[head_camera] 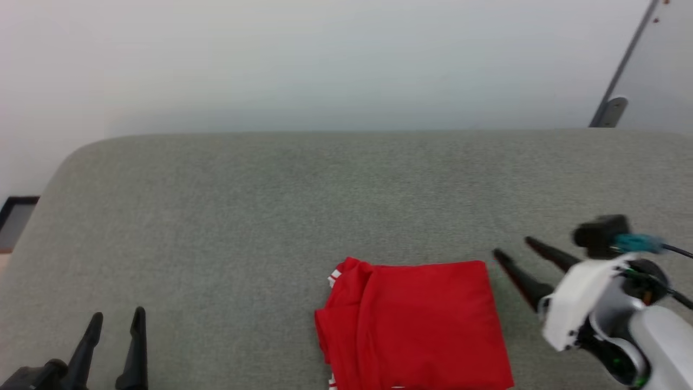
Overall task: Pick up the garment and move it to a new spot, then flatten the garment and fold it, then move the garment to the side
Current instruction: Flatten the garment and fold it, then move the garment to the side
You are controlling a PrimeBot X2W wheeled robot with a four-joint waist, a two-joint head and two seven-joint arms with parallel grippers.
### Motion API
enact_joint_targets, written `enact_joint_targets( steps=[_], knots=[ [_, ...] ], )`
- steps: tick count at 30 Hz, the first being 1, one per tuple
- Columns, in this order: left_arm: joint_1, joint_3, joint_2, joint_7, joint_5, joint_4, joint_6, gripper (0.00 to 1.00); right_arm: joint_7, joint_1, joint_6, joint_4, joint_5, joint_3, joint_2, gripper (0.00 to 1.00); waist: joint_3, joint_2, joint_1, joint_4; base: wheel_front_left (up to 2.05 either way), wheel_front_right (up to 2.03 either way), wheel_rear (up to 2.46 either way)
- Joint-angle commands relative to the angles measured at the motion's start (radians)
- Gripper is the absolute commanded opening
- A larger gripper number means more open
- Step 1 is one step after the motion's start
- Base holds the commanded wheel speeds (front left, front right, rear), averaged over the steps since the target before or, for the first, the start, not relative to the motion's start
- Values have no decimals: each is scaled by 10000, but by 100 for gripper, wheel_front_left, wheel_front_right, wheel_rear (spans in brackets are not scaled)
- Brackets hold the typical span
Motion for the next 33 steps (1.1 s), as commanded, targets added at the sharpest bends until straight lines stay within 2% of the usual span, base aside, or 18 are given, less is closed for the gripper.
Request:
enact_joint_targets(
  steps=[1, 9, 13, 20, 33],
  knots=[
    [93, 8, 11, -24, 35, 12, 27, 100, -514, 286, -17, 20, -106, -213, -132, 100, -177, 0, 0, -286, 0, 0, 0],
    [64, 58, 47, -37, 28, 363, -93, 100, -3134, 1129, -17, 349, -744, -1160, -567, 100, -327, 0, 0, -644, 0, 0, 0],
    [-13, 89, 64, -44, 15, 608, -196, 100, -3913, 1573, -17, 625, -830, -1607, -496, 100, -395, 0, 0, -722, 0, 0, 0],
    [94, 448, -9, -46, 94, 816, -293, 100, -4466, 2138, -17, 774, -1164, -2190, -330, 100, -467, 0, 0, -843, 0, 0, 0],
    [489, 934, -225, -48, 425, 818, -608, 100, -4654, 2661, -17, 660, -1472, -2738, -9, 100, -594, 0, 0, -787, 0, 0, 0]
  ],
)
